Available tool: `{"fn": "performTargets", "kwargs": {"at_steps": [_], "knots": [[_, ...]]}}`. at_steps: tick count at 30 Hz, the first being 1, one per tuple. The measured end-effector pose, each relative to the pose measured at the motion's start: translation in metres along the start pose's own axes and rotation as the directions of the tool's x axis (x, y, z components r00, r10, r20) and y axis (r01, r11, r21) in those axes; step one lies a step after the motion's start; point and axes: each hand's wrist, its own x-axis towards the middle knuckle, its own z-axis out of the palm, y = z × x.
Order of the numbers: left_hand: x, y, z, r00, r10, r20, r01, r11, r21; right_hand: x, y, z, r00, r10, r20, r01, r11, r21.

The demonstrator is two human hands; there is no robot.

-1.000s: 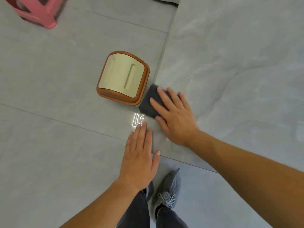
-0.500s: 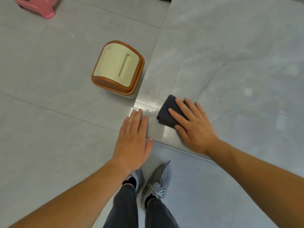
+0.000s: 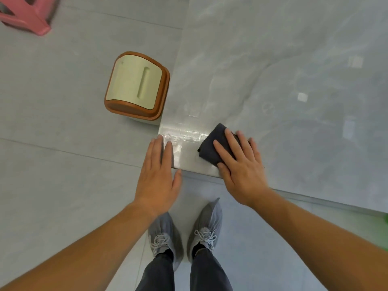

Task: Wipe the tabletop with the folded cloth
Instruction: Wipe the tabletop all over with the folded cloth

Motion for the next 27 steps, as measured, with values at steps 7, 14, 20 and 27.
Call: {"fn": "performTargets", "kwargs": {"at_steps": [7,14,20,27], "knots": [[0.004,-0.003,-0.015,0.97,-0.229,0.077,0.22,0.706,-0.673,0.087,-0.051,0.0,0.94,0.335,-0.068,-0.333,0.942,0.041],[0.019,-0.013,-0.013,0.958,-0.261,0.121,0.252,0.56,-0.789,0.043,-0.074,0.015,0.978,-0.204,0.036,0.204,0.979,-0.016],[0.021,-0.014,-0.011,0.97,-0.183,0.162,0.241,0.614,-0.751,0.0,-0.018,-0.001,0.991,-0.123,0.057,0.124,0.992,-0.027],[0.028,-0.006,-0.018,0.999,-0.034,0.009,0.034,0.883,-0.468,0.009,-0.044,0.007,1.0,0.001,0.021,-0.002,1.0,0.011]]}}
